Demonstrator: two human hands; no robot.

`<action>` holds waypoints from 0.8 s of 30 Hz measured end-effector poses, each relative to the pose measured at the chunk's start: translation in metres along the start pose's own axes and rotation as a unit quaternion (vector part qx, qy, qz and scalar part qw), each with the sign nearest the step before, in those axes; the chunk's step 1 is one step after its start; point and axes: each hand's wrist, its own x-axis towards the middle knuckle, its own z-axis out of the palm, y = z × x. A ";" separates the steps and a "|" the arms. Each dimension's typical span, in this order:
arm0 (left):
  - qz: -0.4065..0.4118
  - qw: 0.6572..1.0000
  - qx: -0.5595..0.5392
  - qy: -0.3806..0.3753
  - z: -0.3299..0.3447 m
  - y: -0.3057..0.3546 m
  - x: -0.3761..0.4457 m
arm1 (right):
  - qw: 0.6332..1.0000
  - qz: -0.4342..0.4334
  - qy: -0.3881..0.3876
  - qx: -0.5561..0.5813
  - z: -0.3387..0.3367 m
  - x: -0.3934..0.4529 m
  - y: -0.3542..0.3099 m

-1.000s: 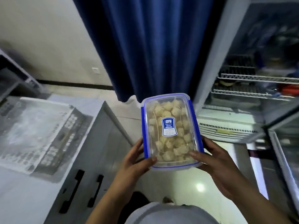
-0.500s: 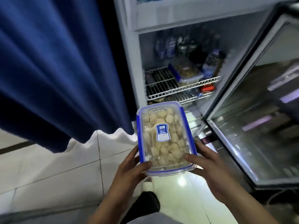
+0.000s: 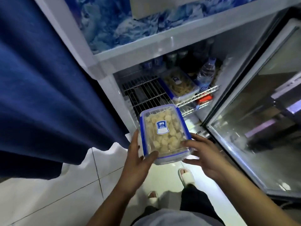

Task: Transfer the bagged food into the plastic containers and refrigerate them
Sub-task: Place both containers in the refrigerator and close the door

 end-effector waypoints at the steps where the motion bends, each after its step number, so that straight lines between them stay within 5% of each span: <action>1: 0.051 0.995 0.080 0.004 0.004 0.002 0.009 | 1.000 0.006 -0.007 -0.009 -0.002 0.014 -0.006; 4: 0.134 0.918 0.371 -0.035 0.020 0.012 0.034 | 0.999 0.025 -0.026 -0.021 -0.008 0.055 -0.024; 7: 0.119 0.846 0.517 -0.041 0.047 0.030 0.059 | 0.997 0.030 -0.065 -0.039 -0.013 0.087 -0.048; 17: 0.119 0.784 0.608 0.047 0.098 0.028 0.136 | 0.981 0.062 -0.149 -0.106 -0.025 0.166 -0.084; 20: 0.101 0.780 0.616 0.051 0.098 0.022 0.151 | 0.973 -0.065 -0.118 -0.187 -0.035 0.179 -0.090; 22: 0.088 0.782 0.615 0.059 0.094 0.017 0.160 | 0.919 -0.228 -0.089 -0.310 -0.043 0.194 -0.096; 24: 0.073 0.793 0.603 0.052 0.091 0.018 0.168 | 0.806 -0.318 -0.066 -0.494 -0.052 0.211 -0.104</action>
